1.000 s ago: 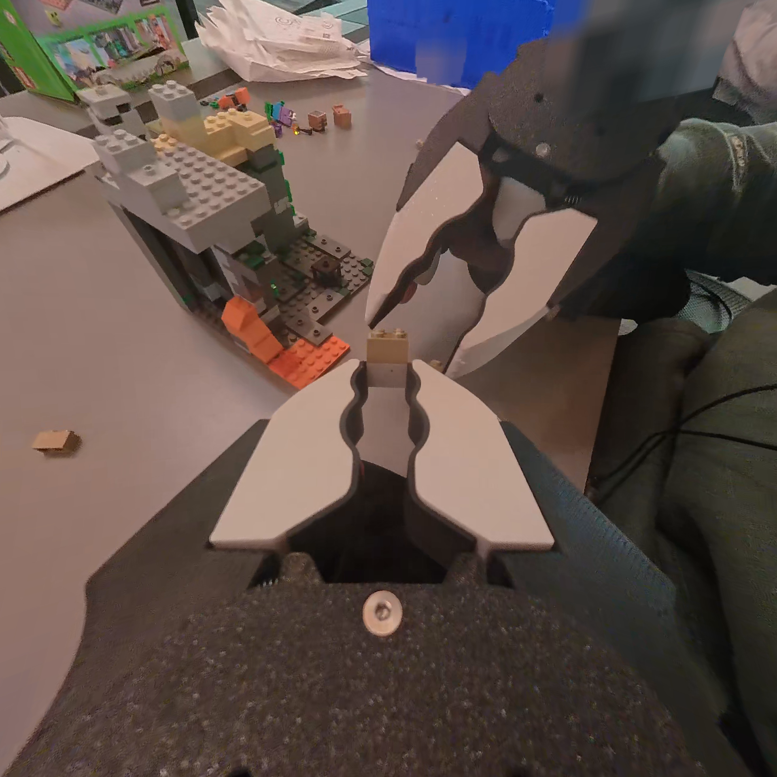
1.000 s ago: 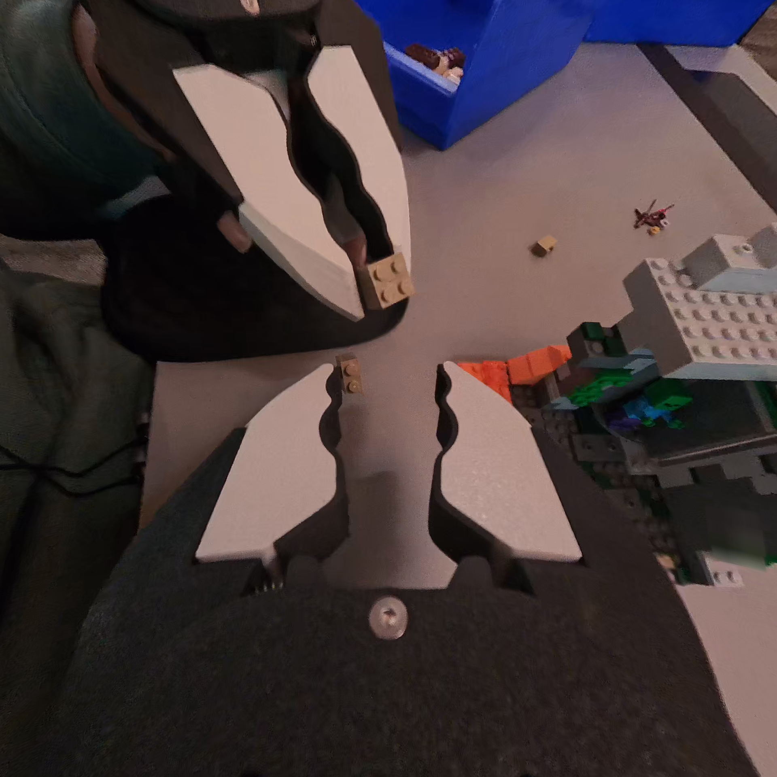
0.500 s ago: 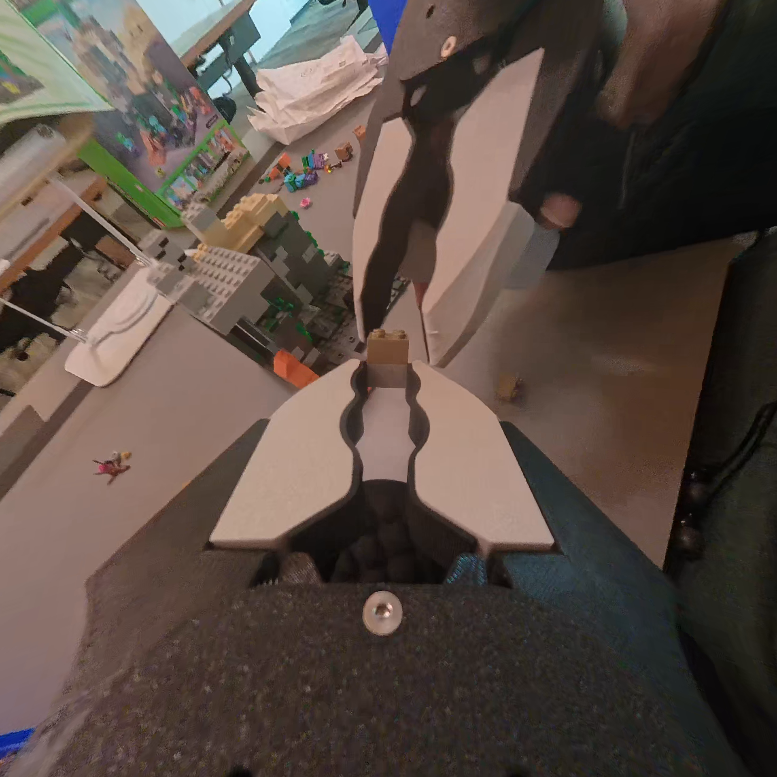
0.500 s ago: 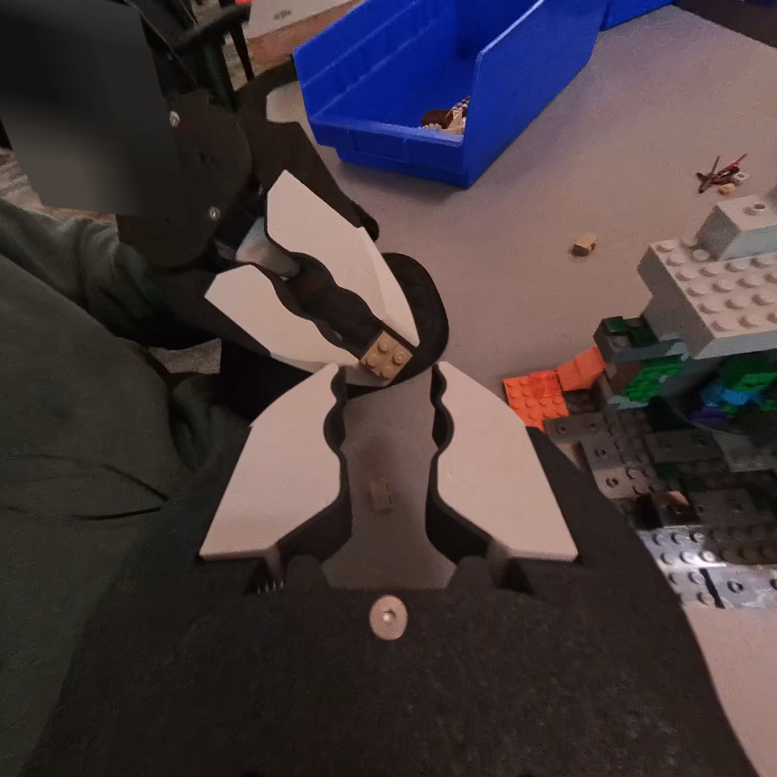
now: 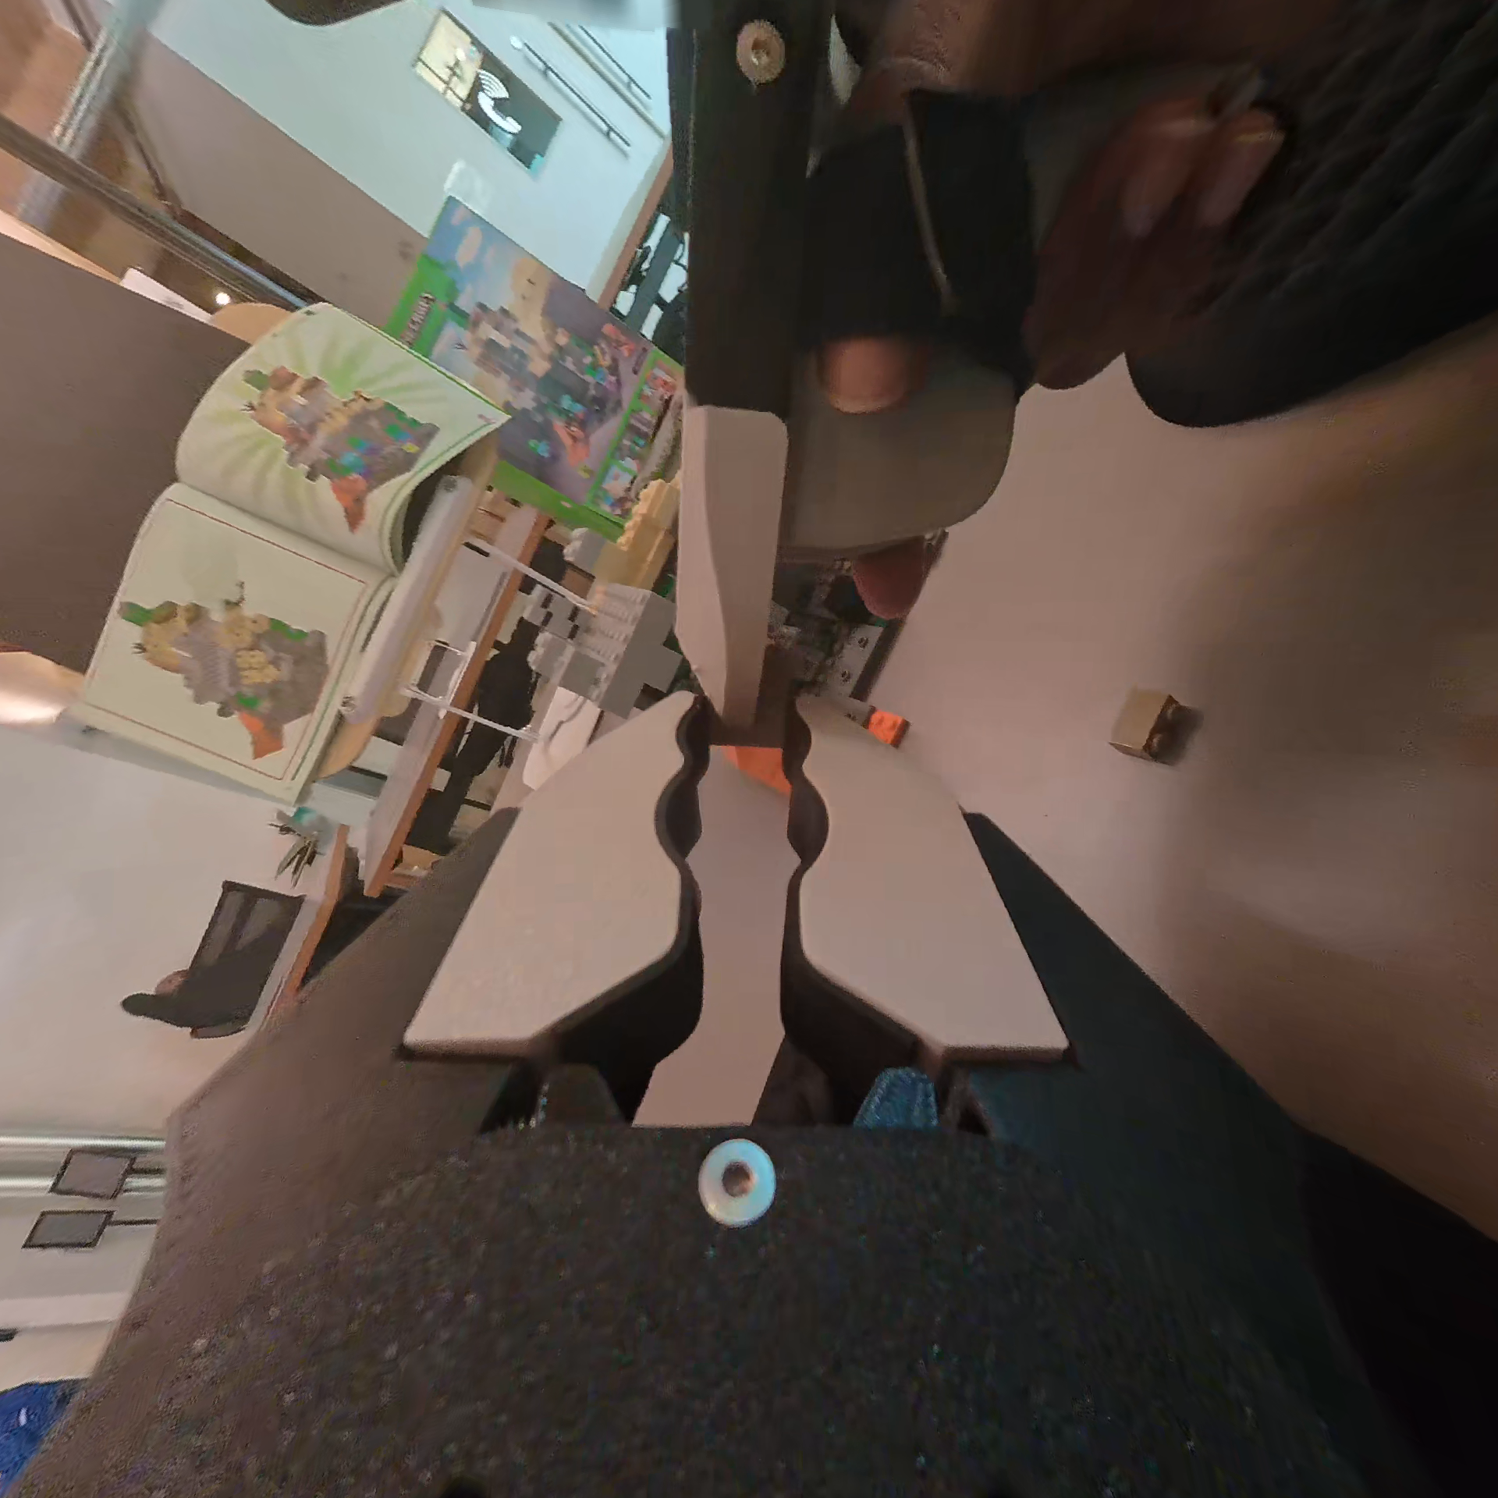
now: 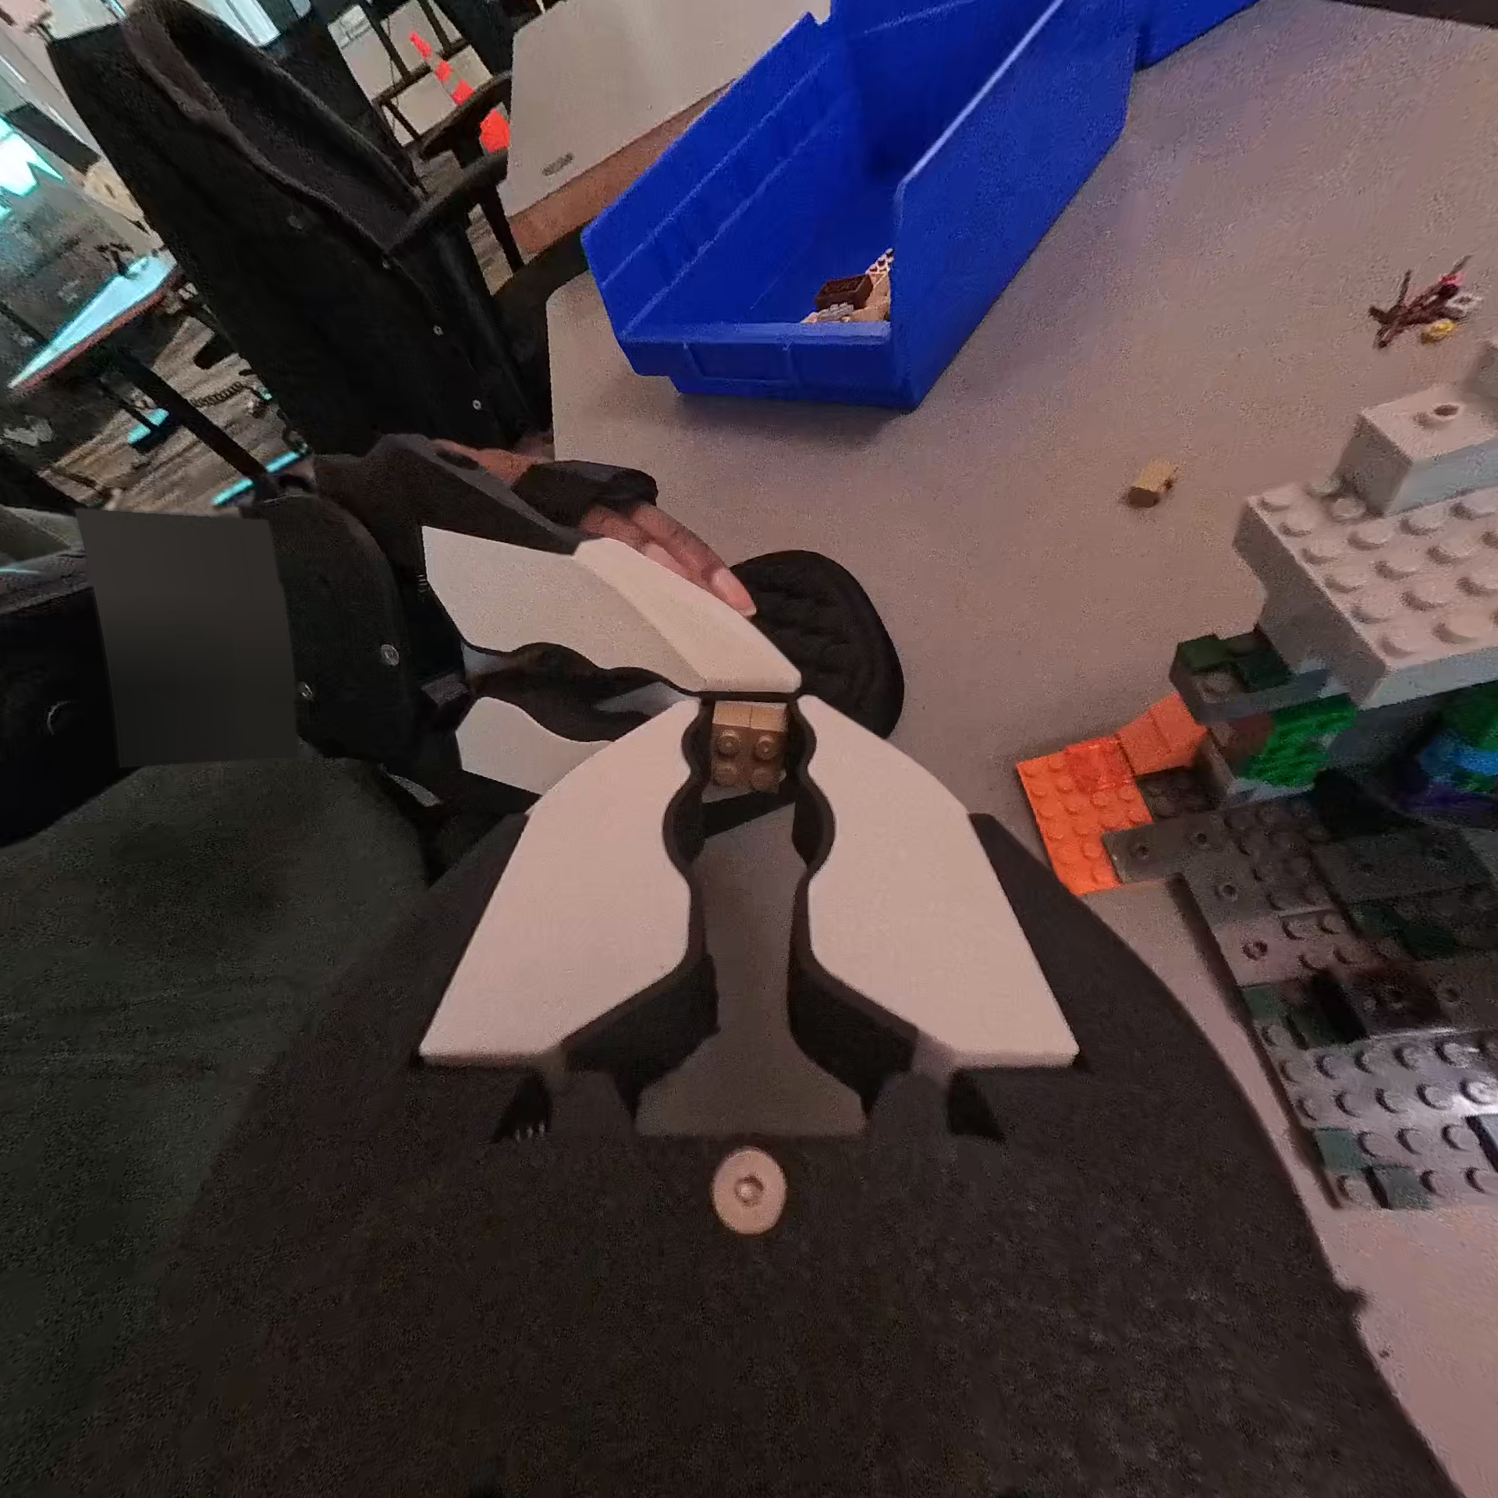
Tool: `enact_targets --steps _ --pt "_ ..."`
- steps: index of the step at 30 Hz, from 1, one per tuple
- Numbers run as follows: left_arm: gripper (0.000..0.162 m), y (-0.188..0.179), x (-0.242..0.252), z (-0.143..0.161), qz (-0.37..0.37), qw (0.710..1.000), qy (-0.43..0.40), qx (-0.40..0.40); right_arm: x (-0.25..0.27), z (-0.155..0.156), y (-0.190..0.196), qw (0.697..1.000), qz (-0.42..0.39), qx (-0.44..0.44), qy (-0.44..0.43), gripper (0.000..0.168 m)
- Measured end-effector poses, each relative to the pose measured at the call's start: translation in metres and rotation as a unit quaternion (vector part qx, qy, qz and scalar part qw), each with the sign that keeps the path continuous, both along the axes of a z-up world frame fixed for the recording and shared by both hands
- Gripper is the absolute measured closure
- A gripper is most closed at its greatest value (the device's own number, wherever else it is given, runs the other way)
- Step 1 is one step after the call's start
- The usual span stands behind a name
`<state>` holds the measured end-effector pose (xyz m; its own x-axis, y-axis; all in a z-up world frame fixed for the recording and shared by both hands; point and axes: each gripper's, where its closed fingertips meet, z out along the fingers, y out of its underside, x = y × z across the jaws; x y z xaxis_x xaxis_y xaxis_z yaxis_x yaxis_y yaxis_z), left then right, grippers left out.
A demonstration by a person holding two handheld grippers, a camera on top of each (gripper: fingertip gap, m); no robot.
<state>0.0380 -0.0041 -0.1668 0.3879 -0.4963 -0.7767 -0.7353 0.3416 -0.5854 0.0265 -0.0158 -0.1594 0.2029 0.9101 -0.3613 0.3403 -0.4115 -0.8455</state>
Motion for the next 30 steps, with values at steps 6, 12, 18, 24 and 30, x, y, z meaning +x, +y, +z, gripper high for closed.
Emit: enact_targets --steps 6,12,18,24,30 --pt "0.145 -0.009 0.001 0.015 -0.040 0.998 -0.051 -0.009 0.000 0.015 -0.009 0.996 0.060 0.001 0.062 0.151" --pt "0.144 -0.028 0.009 0.028 -0.168 0.952 -0.182 -0.179 0.006 0.027 -0.025 0.977 0.153 -0.059 0.137 0.151" --pt "0.143 -0.037 0.015 0.036 -0.224 0.895 -0.271 -0.275 0.012 0.034 -0.032 0.959 0.171 -0.108 0.197 0.151" --pt "0.143 -0.046 0.022 0.039 -0.269 0.828 -0.330 -0.365 0.019 0.035 -0.039 0.948 0.174 -0.136 0.231 0.151" --pt "0.145 -0.059 0.028 0.044 -0.318 0.767 -0.364 -0.422 0.027 0.038 -0.050 0.937 0.198 -0.141 0.252 0.152"
